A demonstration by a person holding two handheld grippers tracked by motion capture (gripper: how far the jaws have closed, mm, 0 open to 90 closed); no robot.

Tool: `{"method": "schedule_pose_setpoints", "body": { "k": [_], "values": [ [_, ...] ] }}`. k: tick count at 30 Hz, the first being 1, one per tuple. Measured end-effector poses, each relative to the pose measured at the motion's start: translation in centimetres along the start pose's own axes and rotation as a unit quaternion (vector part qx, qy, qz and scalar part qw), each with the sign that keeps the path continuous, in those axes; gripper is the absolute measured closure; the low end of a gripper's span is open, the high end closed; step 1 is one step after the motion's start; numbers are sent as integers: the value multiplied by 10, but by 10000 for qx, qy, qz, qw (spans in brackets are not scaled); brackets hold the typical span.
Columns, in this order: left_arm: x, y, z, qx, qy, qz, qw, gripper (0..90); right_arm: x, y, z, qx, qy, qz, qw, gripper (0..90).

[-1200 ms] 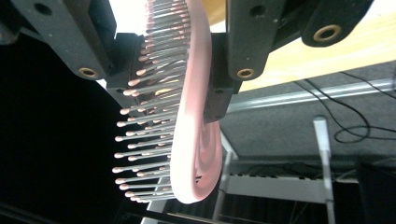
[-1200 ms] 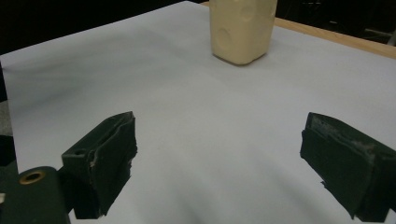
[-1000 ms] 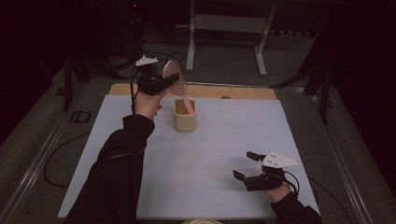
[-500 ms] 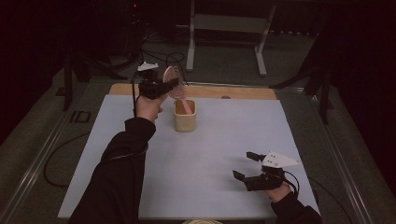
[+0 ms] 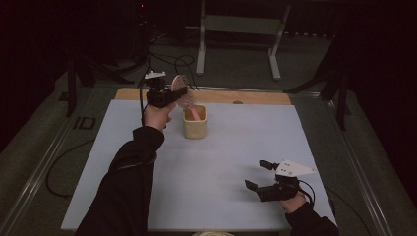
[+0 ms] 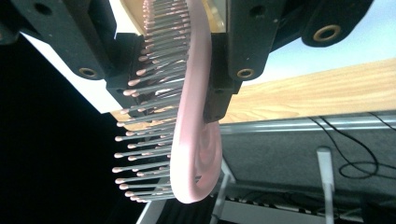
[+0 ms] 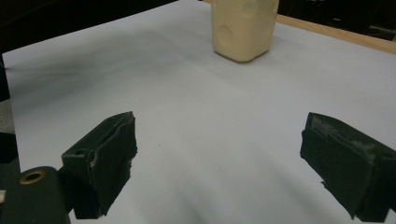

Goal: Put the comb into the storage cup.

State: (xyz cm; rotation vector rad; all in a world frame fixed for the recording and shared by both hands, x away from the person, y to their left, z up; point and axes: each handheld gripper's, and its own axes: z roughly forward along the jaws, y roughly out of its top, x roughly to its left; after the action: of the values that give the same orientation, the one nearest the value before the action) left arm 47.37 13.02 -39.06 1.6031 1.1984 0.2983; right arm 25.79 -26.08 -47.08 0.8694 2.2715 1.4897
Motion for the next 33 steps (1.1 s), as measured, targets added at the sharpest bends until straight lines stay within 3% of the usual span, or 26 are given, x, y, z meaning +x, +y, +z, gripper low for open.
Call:
{"method": "schedule_pose_setpoints", "body": {
  "k": [16, 26, 33],
  "values": [
    [12, -12, 8, 70, -106, -237, 9996, 652, -1, -1, 1, 37, 16, 20, 10000, 103],
    [11, -14, 10, 98, -173, -7, 9998, 645, -1, -1, 1, 35, 33, 66, 10000, 103],
    [10, -14, 10, 174, 84, 117, 9997, 590, -1, 0, 1, 32, 25, 48, 10000, 103]
  ]
}}
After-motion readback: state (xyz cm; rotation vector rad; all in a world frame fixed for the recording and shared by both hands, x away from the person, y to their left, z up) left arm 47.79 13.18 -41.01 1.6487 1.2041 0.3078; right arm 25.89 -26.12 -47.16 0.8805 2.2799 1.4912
